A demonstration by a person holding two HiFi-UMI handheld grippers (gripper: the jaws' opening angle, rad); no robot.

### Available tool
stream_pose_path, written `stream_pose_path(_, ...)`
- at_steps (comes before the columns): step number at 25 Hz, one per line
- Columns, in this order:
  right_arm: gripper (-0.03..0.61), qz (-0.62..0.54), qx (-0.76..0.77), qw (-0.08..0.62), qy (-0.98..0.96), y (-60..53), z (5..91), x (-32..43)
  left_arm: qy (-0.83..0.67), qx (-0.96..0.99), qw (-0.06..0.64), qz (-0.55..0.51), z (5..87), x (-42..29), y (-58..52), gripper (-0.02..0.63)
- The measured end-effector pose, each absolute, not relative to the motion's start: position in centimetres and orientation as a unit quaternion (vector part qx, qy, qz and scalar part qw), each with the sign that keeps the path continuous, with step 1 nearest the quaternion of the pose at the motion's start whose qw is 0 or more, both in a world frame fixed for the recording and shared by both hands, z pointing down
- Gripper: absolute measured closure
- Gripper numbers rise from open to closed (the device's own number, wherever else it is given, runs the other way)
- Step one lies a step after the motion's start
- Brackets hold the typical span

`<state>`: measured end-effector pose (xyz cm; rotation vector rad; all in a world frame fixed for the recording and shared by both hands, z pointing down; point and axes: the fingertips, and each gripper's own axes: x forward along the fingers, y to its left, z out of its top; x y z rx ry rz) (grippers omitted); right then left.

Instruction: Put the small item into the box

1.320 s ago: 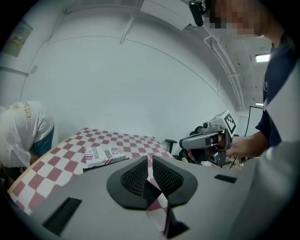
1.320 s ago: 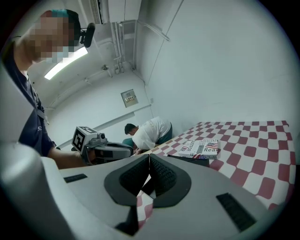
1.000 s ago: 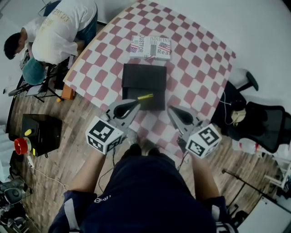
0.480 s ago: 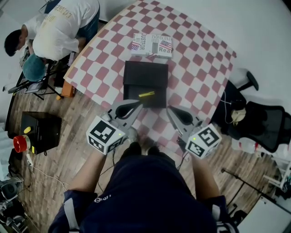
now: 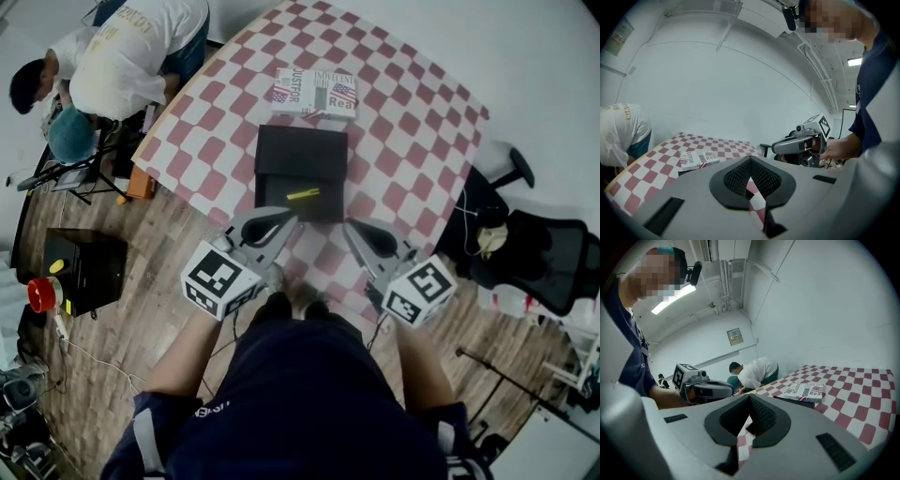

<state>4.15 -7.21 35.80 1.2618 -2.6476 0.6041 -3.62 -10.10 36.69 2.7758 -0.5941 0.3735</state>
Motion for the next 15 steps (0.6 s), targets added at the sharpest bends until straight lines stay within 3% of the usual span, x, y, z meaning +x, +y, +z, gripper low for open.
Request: stream_pose_path(15, 0.561, 0.211, 0.420, 0.078, -0.879, -6.72, 36.68, 4.64, -0.200, 0.961, 0.137, 0.134, 37.45, -2.79, -9.67, 0.583)
